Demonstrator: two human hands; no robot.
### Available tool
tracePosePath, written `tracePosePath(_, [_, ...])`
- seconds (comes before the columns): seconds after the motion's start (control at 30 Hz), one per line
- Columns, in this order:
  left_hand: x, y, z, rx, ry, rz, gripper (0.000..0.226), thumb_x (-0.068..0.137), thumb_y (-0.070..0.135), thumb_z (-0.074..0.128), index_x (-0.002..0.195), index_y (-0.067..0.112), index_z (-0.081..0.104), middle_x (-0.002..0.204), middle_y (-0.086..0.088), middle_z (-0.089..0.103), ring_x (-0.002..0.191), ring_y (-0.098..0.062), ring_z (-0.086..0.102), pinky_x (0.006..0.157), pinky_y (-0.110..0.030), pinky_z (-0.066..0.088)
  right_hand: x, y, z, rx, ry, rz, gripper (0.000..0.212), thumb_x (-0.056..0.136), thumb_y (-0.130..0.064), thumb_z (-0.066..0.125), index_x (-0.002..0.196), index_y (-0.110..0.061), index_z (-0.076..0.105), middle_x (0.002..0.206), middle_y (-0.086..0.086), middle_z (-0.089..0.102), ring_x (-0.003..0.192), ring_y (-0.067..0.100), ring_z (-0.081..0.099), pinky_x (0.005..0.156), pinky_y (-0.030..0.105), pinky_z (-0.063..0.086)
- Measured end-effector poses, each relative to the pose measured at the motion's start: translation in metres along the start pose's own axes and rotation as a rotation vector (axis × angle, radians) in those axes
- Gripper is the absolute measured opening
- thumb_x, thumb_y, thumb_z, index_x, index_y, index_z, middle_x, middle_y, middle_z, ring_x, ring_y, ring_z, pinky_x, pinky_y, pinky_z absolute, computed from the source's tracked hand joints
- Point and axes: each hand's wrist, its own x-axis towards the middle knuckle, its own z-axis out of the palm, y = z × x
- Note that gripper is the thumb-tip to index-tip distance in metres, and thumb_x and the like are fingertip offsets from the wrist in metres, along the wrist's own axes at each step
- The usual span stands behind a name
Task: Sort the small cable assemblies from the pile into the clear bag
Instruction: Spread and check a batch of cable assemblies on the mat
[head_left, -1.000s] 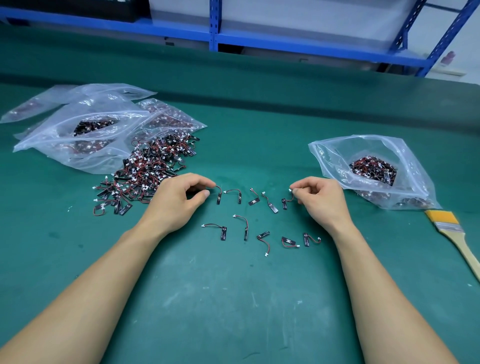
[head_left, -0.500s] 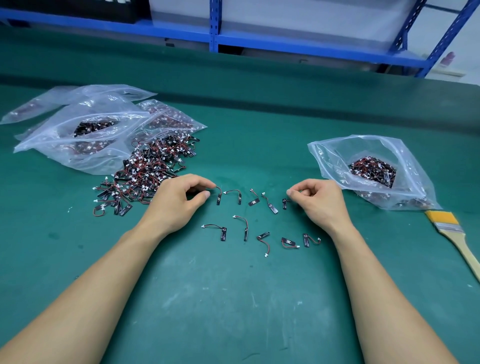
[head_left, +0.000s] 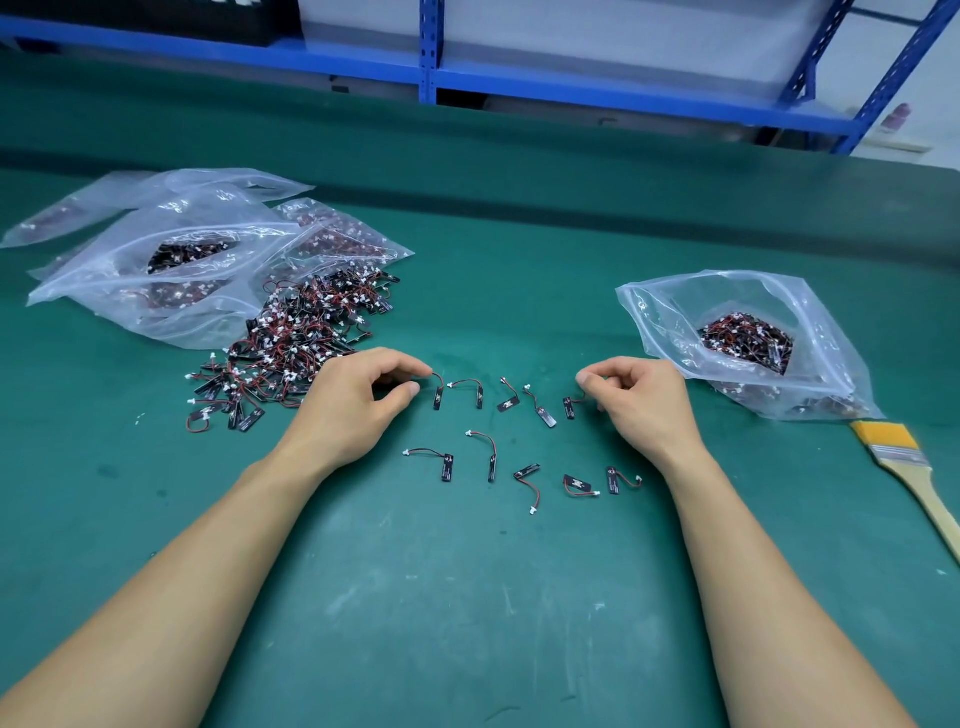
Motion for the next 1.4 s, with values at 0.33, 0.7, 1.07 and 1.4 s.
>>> tracePosePath(0.33, [0.0005, -0.0006, -0.0001, 0.002, -0.001, -0.001, 0.023, 0.088, 0.009, 0.072, 0.102, 0.028, 0.075, 0.09, 0.016, 0.072, 0.086, 0.0, 0.065, 0.081, -0.008, 0.044, -0.0003, -0.0014, -0.0003, 0.006, 0.002, 0.008, 0.014, 0.087, -0.027, 0.073, 0.073, -0.024, 0.075, 0.05, -0.008, 0.051, 0.053, 0.009, 0.049, 0.052, 0.013, 0.041])
tracePosePath(0.7, [0.0002, -0.0006, -0.0001, -0.003, -0.004, -0.005, 0.024, 0.088, 0.009, 0.072, 0.102, 0.028, 0.075, 0.09, 0.016, 0.072, 0.086, 0.001, 0.065, 0.081, -0.009, 0.045, -0.0007, -0.002, -0.0001, -0.003, 0.002, 0.003, 0.014, 0.088, -0.025, 0.073, 0.074, -0.023, 0.074, 0.05, -0.009, 0.052, 0.052, 0.009, 0.049, 0.054, 0.014, 0.042])
tracePosePath(1.07, [0.0004, 0.0007, -0.0008, 0.02, -0.009, -0.002, 0.023, 0.088, 0.01, 0.072, 0.102, 0.027, 0.075, 0.091, 0.013, 0.073, 0.087, -0.002, 0.066, 0.082, -0.008, 0.044, -0.0019, -0.0058, -0.0003, 0.017, 0.003, 0.02, 0.015, 0.088, -0.023, 0.072, 0.073, -0.022, 0.075, 0.05, -0.008, 0.054, 0.047, 0.002, 0.048, 0.051, 0.008, 0.038])
tracePosePath(1.4, [0.0003, 0.0011, -0.0011, 0.017, -0.007, -0.004, 0.022, 0.088, 0.009, 0.072, 0.102, 0.027, 0.075, 0.09, 0.015, 0.072, 0.087, 0.003, 0.064, 0.079, -0.004, 0.042, -0.0024, -0.0074, -0.0005, 0.014, 0.001, 0.022, 0.017, 0.089, -0.023, 0.071, 0.072, -0.022, 0.074, 0.049, -0.008, 0.055, 0.047, 0.002, 0.048, 0.05, 0.007, 0.037])
